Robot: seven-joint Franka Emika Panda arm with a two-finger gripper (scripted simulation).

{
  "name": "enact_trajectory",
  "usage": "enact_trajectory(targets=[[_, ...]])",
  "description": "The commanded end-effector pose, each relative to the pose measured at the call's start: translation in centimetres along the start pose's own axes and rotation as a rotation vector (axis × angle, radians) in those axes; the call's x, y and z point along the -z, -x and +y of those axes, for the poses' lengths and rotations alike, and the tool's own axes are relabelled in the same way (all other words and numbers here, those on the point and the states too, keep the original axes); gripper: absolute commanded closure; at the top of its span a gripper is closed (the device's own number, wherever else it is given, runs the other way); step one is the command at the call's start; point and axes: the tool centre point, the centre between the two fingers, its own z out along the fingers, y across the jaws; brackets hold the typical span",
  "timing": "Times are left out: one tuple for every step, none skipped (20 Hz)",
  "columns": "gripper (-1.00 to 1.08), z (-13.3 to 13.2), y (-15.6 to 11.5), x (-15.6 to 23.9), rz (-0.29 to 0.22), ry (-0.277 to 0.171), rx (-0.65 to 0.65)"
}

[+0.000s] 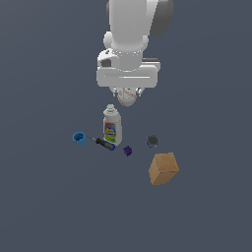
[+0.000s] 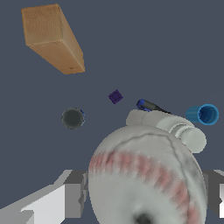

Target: Pick up a designated object from a clutter of objects.

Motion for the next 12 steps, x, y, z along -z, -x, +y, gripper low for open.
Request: enact_trajectory(targets=[[1.08,0.0,1.2,2.1,0.002,0.000,0.000],[1.08,0.0,1.6,2.9,0.002,0.000,0.000],[1.08,0.0,2.1,3.6,0.002,0.000,0.000],[1.08,0.0,2.5,4.3,0.002,0.000,0.000],[1.08,0.0,2.8,5.0,0.002,0.000,0.000],[1.08,0.0,3.2,5.6,0.002,0.000,0.000],[1.08,0.0,3.5,6.2,0.002,0.000,0.000],[1.08,0.0,3.9,6.8,0.002,0.000,0.000],[1.08,0.0,4.1,7.3,0.002,0.000,0.000],[1.08,0.0,4.4,7.8,0.002,0.000,0.000],[1.08,0.0,4.6,8.3,0.002,0.000,0.000],[1.08,0.0,4.9,8.7,0.002,0.000,0.000]])
